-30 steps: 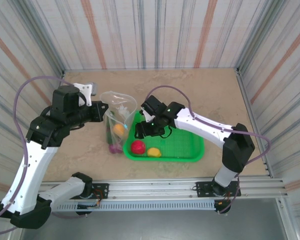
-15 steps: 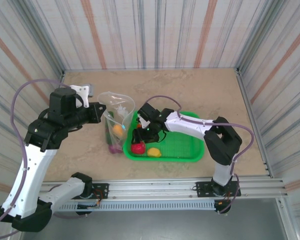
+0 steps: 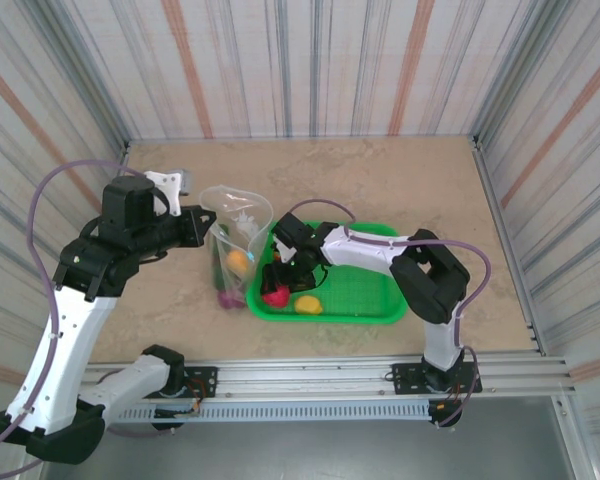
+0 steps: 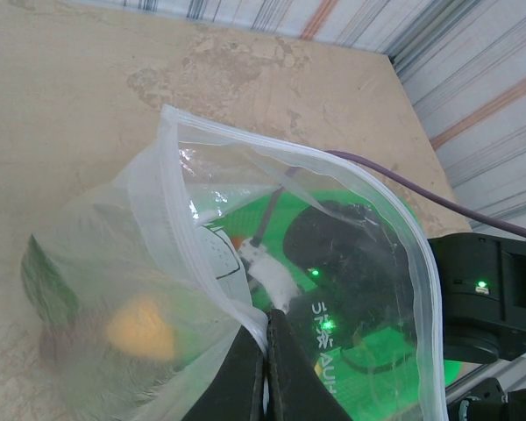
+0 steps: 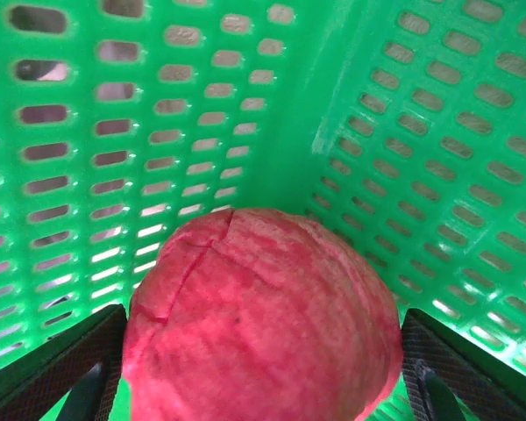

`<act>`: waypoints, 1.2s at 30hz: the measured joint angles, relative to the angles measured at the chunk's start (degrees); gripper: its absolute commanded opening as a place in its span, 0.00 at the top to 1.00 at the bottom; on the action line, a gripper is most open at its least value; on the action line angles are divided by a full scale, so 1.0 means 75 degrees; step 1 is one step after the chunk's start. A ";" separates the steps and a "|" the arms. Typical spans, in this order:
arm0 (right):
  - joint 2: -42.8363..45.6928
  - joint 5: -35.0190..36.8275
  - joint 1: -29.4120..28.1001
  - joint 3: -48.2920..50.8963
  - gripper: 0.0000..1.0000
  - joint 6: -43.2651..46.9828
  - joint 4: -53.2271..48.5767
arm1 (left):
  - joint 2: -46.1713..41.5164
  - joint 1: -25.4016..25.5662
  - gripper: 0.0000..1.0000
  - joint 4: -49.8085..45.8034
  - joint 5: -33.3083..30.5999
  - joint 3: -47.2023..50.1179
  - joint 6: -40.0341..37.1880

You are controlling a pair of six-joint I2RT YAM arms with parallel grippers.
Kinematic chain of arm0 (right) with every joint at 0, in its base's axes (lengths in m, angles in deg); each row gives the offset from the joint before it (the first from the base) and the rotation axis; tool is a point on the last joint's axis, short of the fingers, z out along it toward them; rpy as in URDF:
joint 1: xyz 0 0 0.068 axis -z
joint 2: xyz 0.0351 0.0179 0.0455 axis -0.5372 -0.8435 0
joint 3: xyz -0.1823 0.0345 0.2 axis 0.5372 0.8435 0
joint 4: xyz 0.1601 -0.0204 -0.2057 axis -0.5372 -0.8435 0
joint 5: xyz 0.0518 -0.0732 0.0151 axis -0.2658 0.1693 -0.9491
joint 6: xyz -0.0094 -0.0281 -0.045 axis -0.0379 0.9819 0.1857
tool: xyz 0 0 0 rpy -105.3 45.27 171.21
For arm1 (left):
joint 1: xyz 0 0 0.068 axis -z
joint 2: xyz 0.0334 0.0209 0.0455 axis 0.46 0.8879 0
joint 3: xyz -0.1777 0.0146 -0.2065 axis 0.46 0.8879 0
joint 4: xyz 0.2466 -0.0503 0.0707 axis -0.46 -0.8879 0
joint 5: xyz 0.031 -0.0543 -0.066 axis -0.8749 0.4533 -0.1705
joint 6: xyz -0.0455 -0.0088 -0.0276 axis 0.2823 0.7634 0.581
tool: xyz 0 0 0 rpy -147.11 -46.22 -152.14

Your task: Place the food in the zip-top bag and seal the zipper

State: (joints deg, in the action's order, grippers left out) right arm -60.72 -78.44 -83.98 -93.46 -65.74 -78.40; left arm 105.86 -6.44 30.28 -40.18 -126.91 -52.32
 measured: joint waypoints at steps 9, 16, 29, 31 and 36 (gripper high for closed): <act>-0.0085 -0.0055 -0.0006 0.0085 0.28 -0.0009 0.0108 | 0.0029 0.0000 1.00 0.0000 0.0035 0.0000 0.0000; -0.0082 -0.0114 -0.0006 0.0096 0.43 -0.0061 0.0125 | 0.0058 0.0000 1.00 0.0000 0.0055 0.0000 0.0000; 0.1443 0.0303 0.0443 0.0099 0.45 -0.0055 -0.0437 | 0.0242 -0.0044 1.00 -0.0006 0.0265 -0.0093 -0.0003; 0.1830 0.0425 0.0600 0.0099 0.46 -0.0050 -0.0551 | 0.0312 -0.0044 1.00 -0.0006 0.0382 -0.0117 0.0000; 0.2684 0.0764 0.1003 0.0096 0.47 0.0000 -0.0988 | 0.0548 -0.0044 1.00 0.0003 0.0772 -0.0181 0.0009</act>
State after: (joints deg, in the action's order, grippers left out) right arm -40.59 -72.71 -76.46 -92.74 -65.74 -85.81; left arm 109.97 -6.76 30.30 -34.38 -128.26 -52.25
